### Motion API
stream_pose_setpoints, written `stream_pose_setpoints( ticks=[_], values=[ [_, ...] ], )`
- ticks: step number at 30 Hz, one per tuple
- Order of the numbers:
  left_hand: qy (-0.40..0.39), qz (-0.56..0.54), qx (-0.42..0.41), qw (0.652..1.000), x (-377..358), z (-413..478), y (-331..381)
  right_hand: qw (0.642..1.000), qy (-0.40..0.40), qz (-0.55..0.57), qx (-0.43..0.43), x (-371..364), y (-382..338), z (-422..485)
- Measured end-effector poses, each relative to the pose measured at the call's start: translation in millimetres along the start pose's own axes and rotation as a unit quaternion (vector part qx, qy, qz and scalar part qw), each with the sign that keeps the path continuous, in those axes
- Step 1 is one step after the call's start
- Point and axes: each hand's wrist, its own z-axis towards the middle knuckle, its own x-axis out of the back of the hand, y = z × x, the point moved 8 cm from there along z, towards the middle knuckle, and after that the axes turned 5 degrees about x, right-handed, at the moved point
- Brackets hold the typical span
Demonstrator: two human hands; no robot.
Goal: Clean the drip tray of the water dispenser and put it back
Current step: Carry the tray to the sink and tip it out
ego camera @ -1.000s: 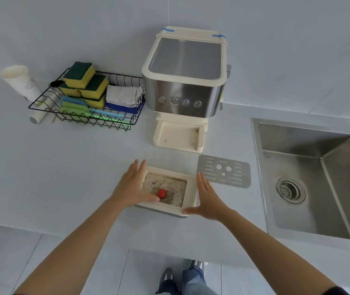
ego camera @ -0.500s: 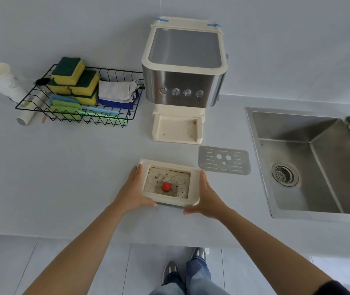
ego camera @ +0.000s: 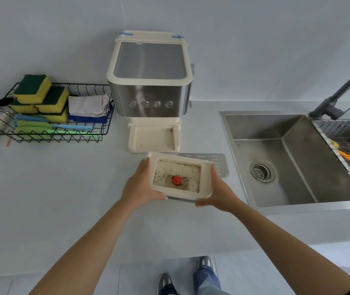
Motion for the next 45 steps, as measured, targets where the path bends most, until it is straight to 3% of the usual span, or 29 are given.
stream_pose_setpoints(
  ticks=[10,25,45],
  values=[
    [-0.014,0.008,-0.024,1.0,-39.6,43.2,101.1,0.998,0.042,0.049,-0.025,99.8,55.3,-12.6],
    [-0.008,-0.031,-0.022,0.999,-130.6,113.2,283.7,0.998,0.006,0.065,-0.02,277.5,175.3,-14.9],
    [-0.047,0.022,-0.016,0.999,-158.0,156.7,341.1,0.98,-0.036,0.189,-0.057,318.0,232.5,-9.3]
  ],
)
